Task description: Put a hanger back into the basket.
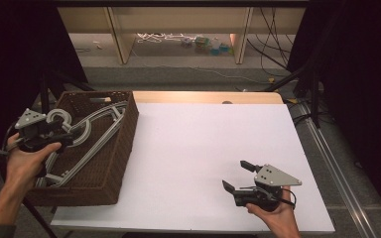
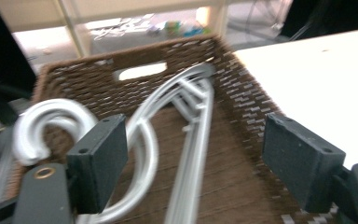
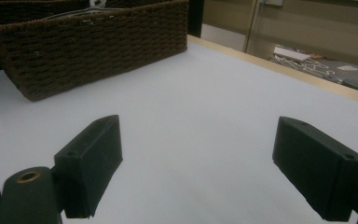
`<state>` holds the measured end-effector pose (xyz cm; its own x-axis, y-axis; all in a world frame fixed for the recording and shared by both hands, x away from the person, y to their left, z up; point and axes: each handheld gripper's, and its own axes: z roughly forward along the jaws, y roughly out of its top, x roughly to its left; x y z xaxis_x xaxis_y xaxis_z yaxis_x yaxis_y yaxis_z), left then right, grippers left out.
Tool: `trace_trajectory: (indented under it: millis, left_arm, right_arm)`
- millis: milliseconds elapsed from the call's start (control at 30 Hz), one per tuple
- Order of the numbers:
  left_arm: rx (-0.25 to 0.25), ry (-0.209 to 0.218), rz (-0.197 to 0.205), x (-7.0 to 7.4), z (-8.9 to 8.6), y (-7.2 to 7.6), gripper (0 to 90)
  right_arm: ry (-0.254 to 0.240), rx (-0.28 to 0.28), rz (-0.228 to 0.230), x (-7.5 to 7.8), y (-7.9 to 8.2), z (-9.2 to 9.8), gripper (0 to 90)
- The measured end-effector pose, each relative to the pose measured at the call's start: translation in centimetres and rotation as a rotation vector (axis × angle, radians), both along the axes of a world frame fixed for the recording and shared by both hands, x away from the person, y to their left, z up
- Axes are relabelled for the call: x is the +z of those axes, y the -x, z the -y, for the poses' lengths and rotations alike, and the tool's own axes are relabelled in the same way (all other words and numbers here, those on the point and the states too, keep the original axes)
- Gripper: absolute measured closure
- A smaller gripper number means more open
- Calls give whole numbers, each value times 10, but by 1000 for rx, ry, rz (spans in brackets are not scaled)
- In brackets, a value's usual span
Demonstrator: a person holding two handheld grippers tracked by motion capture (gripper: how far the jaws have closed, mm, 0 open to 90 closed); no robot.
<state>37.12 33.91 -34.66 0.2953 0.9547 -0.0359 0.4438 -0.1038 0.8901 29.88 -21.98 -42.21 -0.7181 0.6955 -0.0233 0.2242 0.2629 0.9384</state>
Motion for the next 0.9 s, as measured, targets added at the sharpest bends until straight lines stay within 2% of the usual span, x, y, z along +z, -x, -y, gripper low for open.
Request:
trace_trajectory:
  millis: [167, 233, 333, 433, 467, 567, 633, 767, 800, 833, 900]
  left_arm:
    - [-64, 32, 59, 3, 29, 18, 173]
    - [-67, 45, 90, 3, 41, 25, 171]
    - [-107, 89, 118, 3, 61, 34, 161]
    - [-148, 90, 140, 1, 79, 41, 163]
    - [-163, 96, 148, -1, 87, 44, 165]
    - [-189, 113, 157, -6, 104, 49, 164]
    - [-218, 123, 168, -12, 116, 52, 164]
    - [-246, 111, 193, -23, 131, 57, 164]
    - [-244, 116, 205, -26, 135, 58, 164]
    - [-247, 126, 213, -28, 137, 58, 164]
    - [-258, 136, 214, -32, 143, 61, 165]
  right_arm:
    - [-9, 0, -15, 0, 1, -1, 164]
    - [-27, 13, -10, -1, 0, -2, 164]
    - [-9, 4, -18, -1, 1, -2, 164]
    - [-9, -9, -10, -1, 3, -2, 164]
    - [-6, -7, 3, -1, 3, -1, 163]
    - [-13, -15, -2, 0, 5, 0, 162]
    - [-34, -22, -1, -1, 6, 2, 162]
    - [-35, -37, 4, -1, 6, 4, 162]
    - [-36, -37, -3, -2, 6, 5, 162]
    - [-60, -33, 1, -3, 6, 5, 162]
    - [-57, -38, -1, -3, 6, 6, 162]
